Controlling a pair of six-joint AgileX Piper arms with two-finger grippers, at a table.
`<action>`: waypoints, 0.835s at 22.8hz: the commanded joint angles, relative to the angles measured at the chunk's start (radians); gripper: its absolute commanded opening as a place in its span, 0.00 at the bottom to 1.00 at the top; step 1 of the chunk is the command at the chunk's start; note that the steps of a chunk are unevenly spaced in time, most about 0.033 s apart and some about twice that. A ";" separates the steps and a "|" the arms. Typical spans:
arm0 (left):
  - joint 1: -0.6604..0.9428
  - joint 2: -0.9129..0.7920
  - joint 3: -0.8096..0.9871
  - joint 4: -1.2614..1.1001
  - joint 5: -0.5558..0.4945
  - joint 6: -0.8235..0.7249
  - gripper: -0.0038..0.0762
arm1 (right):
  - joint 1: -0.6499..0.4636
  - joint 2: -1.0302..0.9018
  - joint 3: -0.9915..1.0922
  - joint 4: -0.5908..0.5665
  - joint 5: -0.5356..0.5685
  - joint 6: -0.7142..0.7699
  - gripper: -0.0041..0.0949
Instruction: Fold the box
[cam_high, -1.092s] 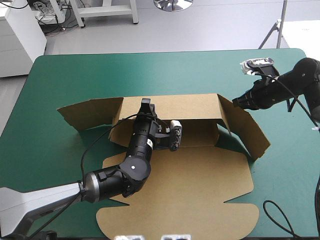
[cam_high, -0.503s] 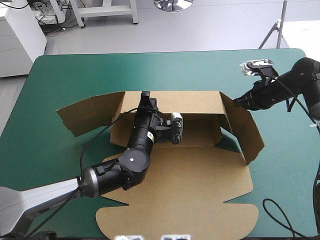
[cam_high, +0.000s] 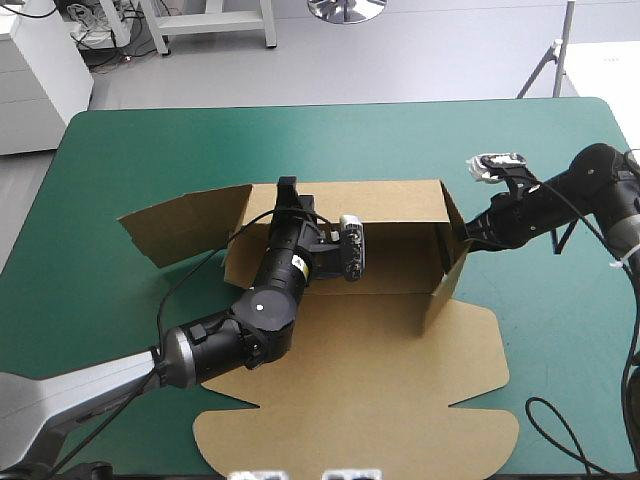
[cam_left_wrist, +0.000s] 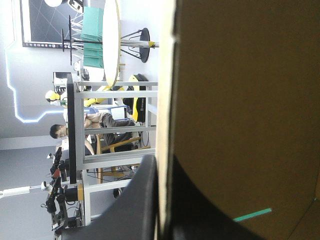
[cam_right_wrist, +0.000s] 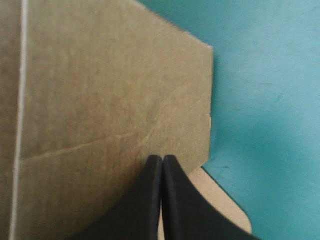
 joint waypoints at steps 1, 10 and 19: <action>0.002 -0.038 -0.038 0.046 0.014 -0.011 0.04 | -0.004 -0.074 0.051 0.158 -0.064 -0.116 0.03; 0.002 -0.038 -0.038 0.039 0.013 -0.011 0.04 | -0.004 -0.185 0.211 0.180 -0.113 -0.311 0.03; 0.002 -0.038 -0.038 -0.011 -0.005 -0.011 0.04 | -0.004 -0.187 0.226 0.226 -0.067 -0.454 0.32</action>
